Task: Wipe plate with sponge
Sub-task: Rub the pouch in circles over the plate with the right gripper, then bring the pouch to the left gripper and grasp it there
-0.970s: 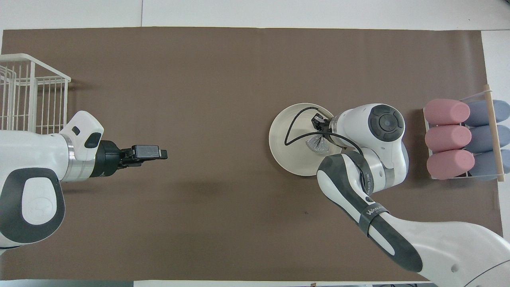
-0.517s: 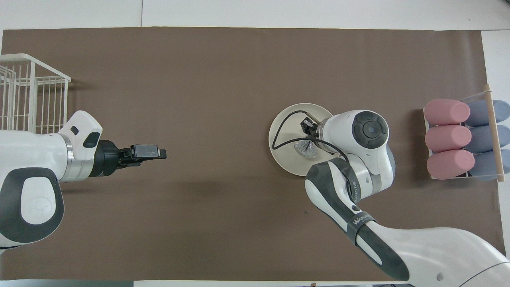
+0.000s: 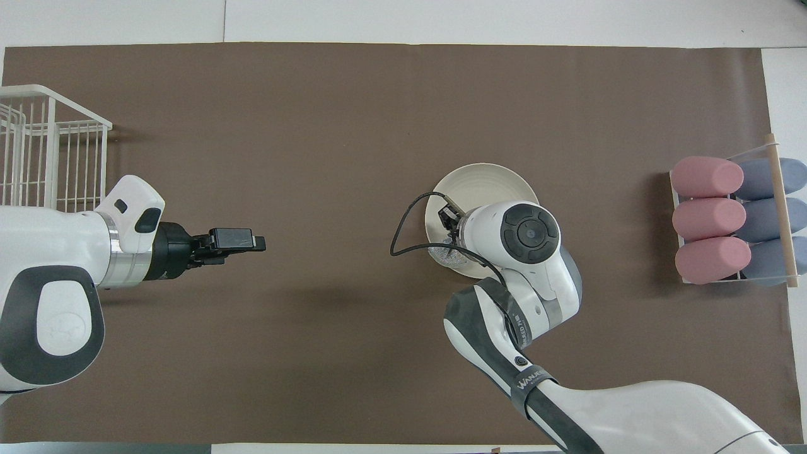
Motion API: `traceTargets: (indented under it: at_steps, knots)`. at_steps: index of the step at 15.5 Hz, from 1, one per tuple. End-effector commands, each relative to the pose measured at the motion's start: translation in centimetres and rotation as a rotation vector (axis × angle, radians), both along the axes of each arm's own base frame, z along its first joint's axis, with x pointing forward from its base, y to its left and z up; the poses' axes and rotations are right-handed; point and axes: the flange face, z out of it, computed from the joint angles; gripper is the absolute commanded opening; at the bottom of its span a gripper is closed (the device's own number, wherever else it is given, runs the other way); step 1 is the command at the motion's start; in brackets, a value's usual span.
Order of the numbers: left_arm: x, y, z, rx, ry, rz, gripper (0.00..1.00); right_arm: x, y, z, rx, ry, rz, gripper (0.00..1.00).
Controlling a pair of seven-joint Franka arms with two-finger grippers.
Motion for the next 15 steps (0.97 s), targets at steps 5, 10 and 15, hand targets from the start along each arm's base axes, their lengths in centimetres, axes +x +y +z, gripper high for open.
traceTargets:
  at_steps: [5, 10, 15]
  knots:
    - [0.1, -1.2, 0.4, 0.071, -0.014, -0.014, 1.0, 2.8, 0.9, 10.6, -0.008, 0.07, -0.202, 0.0]
    - [0.3, -2.4, 1.1, -0.154, 0.04, 0.147, 1.0, 2.3, 1.5, 19.5, -0.018, 0.105, -0.32, 0.0]
    - [-1.0, -4.5, 2.5, -0.397, 0.036, 0.134, 1.0, -0.2, 4.5, 27.0, -0.03, 0.142, -0.426, 0.0]
